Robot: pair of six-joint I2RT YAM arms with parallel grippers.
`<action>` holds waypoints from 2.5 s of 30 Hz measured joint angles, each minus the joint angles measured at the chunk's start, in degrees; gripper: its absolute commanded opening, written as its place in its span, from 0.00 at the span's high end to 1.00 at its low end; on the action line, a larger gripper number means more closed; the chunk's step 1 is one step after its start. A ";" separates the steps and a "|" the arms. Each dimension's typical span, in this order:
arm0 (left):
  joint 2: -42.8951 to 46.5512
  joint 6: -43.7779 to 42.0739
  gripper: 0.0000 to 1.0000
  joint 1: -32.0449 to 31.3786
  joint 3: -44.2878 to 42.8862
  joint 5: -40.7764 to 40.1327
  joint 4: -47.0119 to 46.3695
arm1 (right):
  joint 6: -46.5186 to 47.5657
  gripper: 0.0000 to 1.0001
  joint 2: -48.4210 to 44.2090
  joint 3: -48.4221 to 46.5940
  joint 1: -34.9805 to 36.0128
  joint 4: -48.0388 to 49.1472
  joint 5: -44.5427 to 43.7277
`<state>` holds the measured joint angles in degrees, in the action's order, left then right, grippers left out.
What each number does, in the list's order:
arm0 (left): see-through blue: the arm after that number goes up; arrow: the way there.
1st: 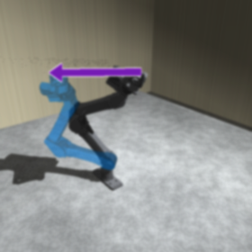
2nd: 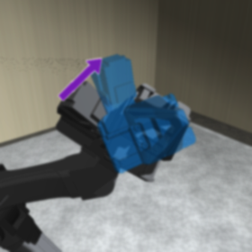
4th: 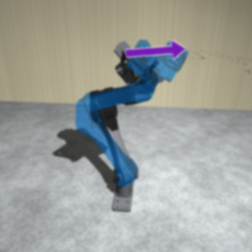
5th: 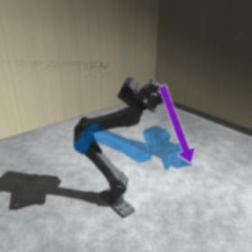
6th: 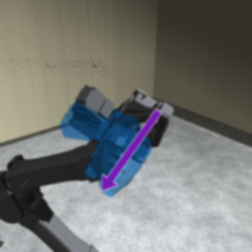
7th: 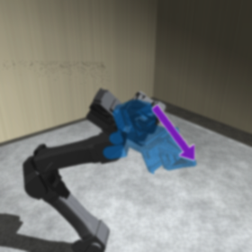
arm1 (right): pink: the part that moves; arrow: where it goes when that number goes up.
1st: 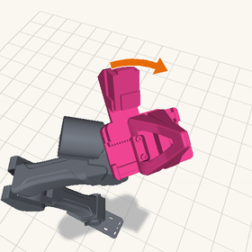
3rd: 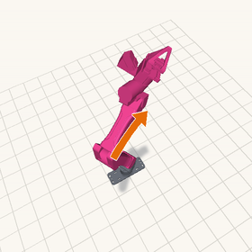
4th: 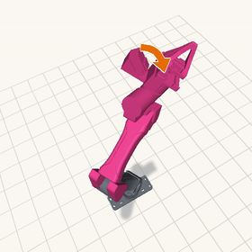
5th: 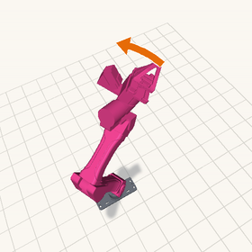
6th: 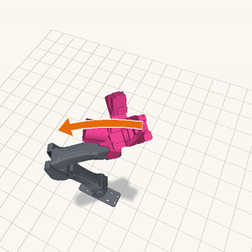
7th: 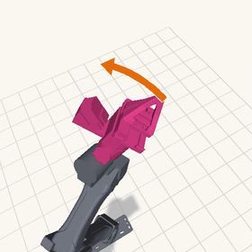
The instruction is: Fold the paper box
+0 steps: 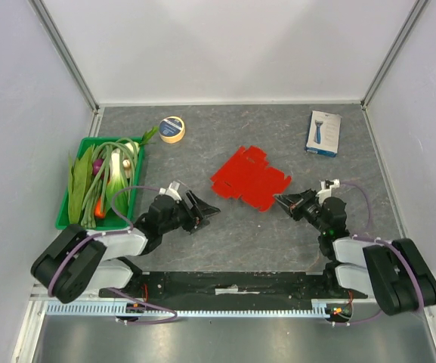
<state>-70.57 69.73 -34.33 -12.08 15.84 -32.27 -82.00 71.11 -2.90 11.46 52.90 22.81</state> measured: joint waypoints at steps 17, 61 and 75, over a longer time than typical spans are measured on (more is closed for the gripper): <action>-11.04 3.82 0.16 -4.04 -2.82 -5.38 -17.33 | -2.34 1.00 -9.11 0.00 0.46 -3.58 -1.88; 1.01 -52.37 0.98 4.94 -43.56 27.71 55.19 | 96.24 0.15 7.54 -66.73 18.99 -78.18 9.94; -4.66 -63.25 0.96 4.94 -48.63 34.16 68.72 | 106.03 1.00 16.87 -67.60 18.53 -85.29 29.31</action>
<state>-75.22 6.48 -29.39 -60.71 50.00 36.45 24.03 87.99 -70.50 30.00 -32.38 52.12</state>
